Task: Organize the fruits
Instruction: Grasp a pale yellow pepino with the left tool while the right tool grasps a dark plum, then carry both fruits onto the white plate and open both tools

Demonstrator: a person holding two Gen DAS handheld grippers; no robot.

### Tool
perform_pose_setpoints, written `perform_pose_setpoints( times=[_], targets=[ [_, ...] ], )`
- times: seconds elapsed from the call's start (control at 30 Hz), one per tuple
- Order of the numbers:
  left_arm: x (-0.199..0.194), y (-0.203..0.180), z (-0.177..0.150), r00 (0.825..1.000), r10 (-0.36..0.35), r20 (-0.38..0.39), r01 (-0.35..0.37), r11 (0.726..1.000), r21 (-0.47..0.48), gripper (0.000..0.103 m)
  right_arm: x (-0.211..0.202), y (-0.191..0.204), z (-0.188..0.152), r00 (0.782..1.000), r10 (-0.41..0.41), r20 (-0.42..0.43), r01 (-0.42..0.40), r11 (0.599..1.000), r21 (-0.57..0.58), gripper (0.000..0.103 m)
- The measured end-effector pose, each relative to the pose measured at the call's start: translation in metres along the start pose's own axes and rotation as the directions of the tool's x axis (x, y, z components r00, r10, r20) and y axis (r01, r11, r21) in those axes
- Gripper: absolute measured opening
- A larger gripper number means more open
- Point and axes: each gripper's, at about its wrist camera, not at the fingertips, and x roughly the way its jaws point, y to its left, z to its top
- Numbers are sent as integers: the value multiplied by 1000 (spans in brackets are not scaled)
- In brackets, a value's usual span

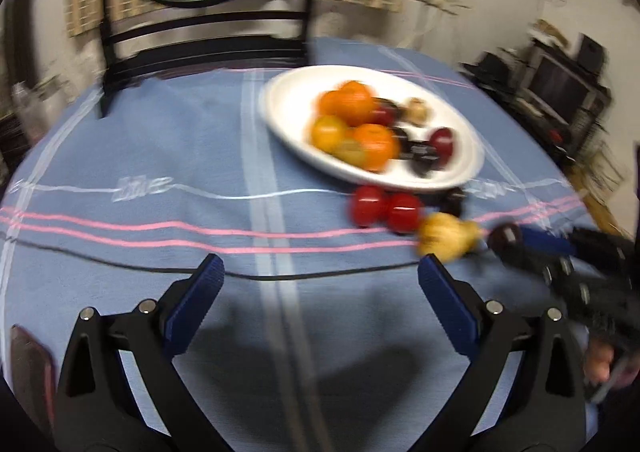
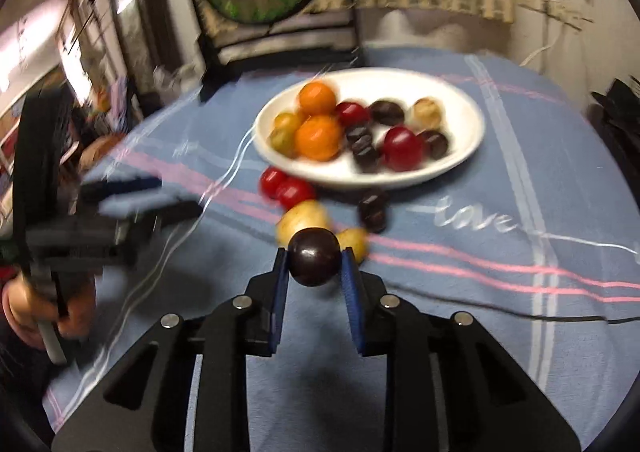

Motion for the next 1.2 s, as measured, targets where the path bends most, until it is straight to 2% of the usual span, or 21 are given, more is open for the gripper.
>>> perform_pose_setpoints(
  times=[0.03, 0.1, 0.17, 0.23, 0.27, 0.33, 0.63, 0.73, 0.77, 1.0, 1.2],
  targets=[
    [1, -11, 0, 999, -36, -2, 36, 999, 28, 98, -1, -6, 1, 1000, -6, 3, 6, 1000, 21, 27],
    [4, -29, 0, 999, -44, 5, 43, 996, 76, 92, -3, -17, 2, 1000, -20, -3, 20, 998, 66, 27],
    [11, -46, 2, 998, -62, -12, 63, 990, 123, 74, -3, -27, 1, 1000, -15, -15, 16, 993, 116, 27],
    [20, -60, 3, 997, -74, -36, 79, 985, 156, 60, -3, -32, 0, 1000, -11, -23, 14, 990, 139, 27],
    [23, -64, 3, 996, -77, -44, 83, 983, 164, 54, -3, -32, 0, 1000, -9, -24, 12, 990, 141, 27],
    [33, -72, 3, 995, -78, -67, 89, 979, 181, 50, -3, -32, -1, 1000, -6, -25, 10, 990, 142, 27],
    [57, -84, 8, 994, -54, -92, 73, 971, 225, 46, -8, -34, -2, 1000, -15, -16, 17, 989, 149, 27],
    [63, -86, 8, 993, -57, -103, 80, 968, 237, 42, -8, -34, -2, 1000, -15, -15, 17, 988, 151, 27],
    [64, -87, 7, 994, -50, -102, 74, 966, 247, 37, -9, -35, -2, 1000, -13, -15, 16, 988, 154, 27],
    [55, -83, 6, 994, -44, -96, 65, 972, 227, 37, -6, -36, -3, 1000, -20, -21, 23, 988, 155, 27],
    [25, -81, 12, 997, -70, -39, 77, 971, 224, 37, -10, -31, 3, 1000, -1, 6, 1, 991, 135, 27]
  ],
)
